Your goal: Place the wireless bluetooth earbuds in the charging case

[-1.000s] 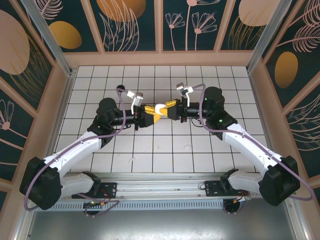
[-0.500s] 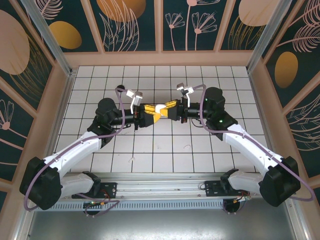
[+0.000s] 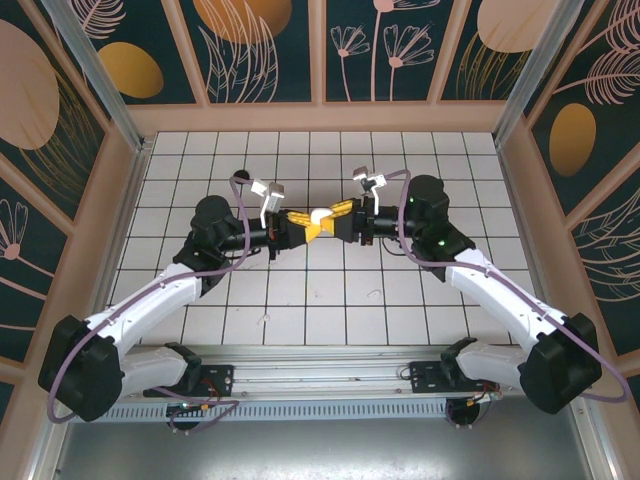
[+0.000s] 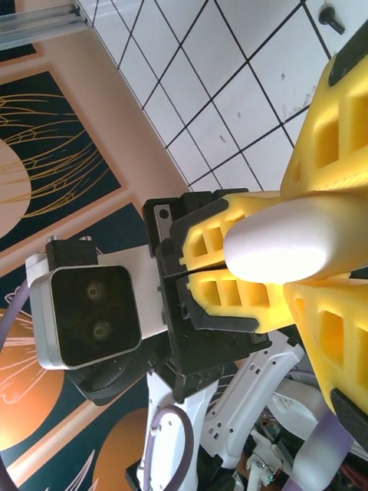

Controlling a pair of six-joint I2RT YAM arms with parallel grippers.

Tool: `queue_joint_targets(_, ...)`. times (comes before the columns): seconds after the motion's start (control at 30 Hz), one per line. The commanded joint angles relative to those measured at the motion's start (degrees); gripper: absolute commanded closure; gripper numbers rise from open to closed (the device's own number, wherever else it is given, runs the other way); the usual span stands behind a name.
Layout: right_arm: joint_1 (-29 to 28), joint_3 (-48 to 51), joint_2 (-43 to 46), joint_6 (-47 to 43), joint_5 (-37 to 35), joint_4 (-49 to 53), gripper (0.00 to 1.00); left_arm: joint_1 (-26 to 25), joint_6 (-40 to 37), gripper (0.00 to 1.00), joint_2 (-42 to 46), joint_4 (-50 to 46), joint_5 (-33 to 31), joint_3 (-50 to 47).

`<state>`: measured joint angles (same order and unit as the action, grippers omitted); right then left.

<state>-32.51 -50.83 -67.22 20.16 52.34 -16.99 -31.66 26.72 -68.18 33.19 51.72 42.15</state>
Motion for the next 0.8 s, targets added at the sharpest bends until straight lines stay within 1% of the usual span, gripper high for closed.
queue_joint_targets(0.0,-0.3,-1.0,-0.3,0.7,-3.1,0.1,0.71,-0.6,-9.0,0.99,2.7,-1.8,1.7,-1.3)
queue_joint_targets(0.13,-0.4,-1.3,-1.8,2.6,-2.7,-0.9,0.69,-0.6,-16.7,1.0,4.2,-9.9,0.1,-0.2)
queue_joint_targets(0.2,-0.3,-1.1,-2.0,2.8,-3.3,-0.9,0.66,-0.6,-18.1,1.0,4.8,-11.0,-0.7,-0.4)
queue_joint_targets(0.53,0.0,-1.6,-1.9,2.6,-5.6,2.4,0.52,-0.6,-19.9,1.0,5.7,-11.5,-3.9,-2.2)
queue_joint_targets(0.77,0.5,-2.0,-0.8,2.8,-7.3,6.2,0.48,-0.6,-20.2,1.0,7.2,-11.6,-8.7,-3.3)
